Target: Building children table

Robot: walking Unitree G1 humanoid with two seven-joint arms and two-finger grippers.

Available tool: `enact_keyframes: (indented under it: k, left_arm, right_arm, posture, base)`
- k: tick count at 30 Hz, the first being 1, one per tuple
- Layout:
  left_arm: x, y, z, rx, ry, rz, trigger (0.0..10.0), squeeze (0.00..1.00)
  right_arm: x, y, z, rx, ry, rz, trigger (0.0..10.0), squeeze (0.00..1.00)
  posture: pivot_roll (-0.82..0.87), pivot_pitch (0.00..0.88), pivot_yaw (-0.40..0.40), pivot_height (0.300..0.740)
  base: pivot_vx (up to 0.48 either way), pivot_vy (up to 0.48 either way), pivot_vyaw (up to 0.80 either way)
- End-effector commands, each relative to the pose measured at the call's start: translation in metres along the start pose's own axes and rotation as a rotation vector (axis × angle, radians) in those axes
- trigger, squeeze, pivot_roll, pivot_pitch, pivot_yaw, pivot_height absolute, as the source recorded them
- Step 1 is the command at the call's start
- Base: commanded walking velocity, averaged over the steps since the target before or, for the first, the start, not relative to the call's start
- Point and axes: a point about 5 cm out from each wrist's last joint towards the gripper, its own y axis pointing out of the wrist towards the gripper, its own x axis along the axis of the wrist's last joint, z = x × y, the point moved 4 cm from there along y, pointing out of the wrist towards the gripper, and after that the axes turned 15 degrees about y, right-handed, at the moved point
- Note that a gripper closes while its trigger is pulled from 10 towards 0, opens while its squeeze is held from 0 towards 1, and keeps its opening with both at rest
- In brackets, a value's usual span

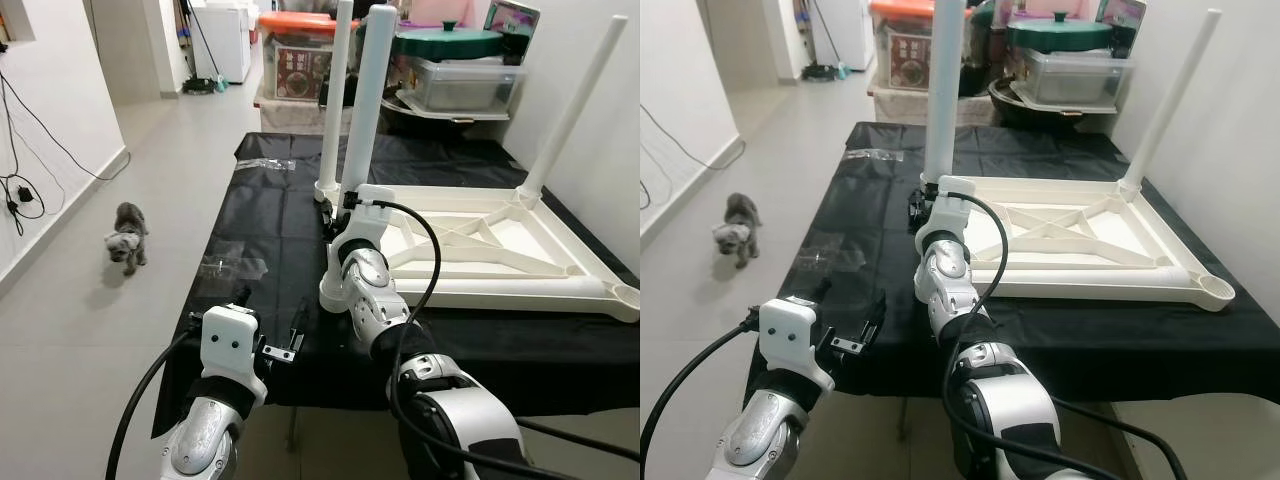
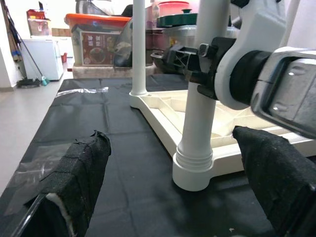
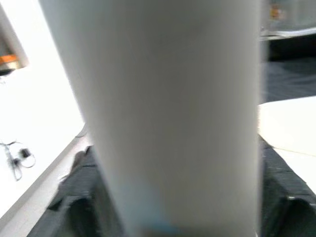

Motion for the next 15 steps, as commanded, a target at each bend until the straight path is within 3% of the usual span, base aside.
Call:
enact_keyframes:
  k: [1,3,5,7,9,11,15]
  left_arm:
    - [-0.002,0.000,0.000,-0.004,0.015,0.007,10.0,0.00]
    - [-0.002,0.000,0.000,-0.003,0.015,0.007,10.0,0.00]
    - [-0.001,0.000,0.000,-0.003,0.015,0.006,10.0,0.00]
    - [-0.001,0.001,-0.001,-0.006,0.013,0.004,10.0,0.00]
    - [-0.001,0.001,-0.001,-0.007,0.013,0.003,10.0,0.00]
    - [-0.001,0.002,-0.001,-0.008,0.014,0.001,10.0,0.00]
    - [-0.001,0.002,0.000,-0.006,0.016,-0.002,10.0,0.00]
  right_arm:
    - [0.004,0.006,0.006,0.119,0.008,0.079,10.0,0.00]
    - [0.006,0.007,0.007,0.171,0.018,0.112,10.0,0.00]
    - [0.010,0.005,0.016,0.381,0.076,0.218,10.0,0.00]
    - [0.008,-0.010,0.025,0.656,0.081,0.335,10.0,0.00]
    - [0.007,-0.015,0.027,0.726,0.082,0.369,10.0,0.00]
    - [-0.002,-0.036,0.028,0.934,0.060,0.494,10.0,0.00]
    - [-0.013,-0.052,0.027,1.058,0.041,0.600,10.0,0.00]
  posture:
    - [0.03,0.000,-0.057,0.740]
    - [0.03,0.000,-0.057,0.740]
    - [0.03,0.000,-0.057,0.740]
    - [0.02,0.000,-0.057,0.740]
    - [0.02,0.000,-0.057,0.740]
    - [0.02,0.000,-0.056,0.740]
    - [0.03,0.000,-0.061,0.740]
  base:
    - [0.000,0.000,0.00]
    - [0.000,0.000,0.00]
    - [0.000,0.000,0.00]
    - [0.000,0.000,0.00]
    - [0.000,0.000,0.00]
    - [0.000,0.000,0.00]
    - [0.000,0.000,0.00]
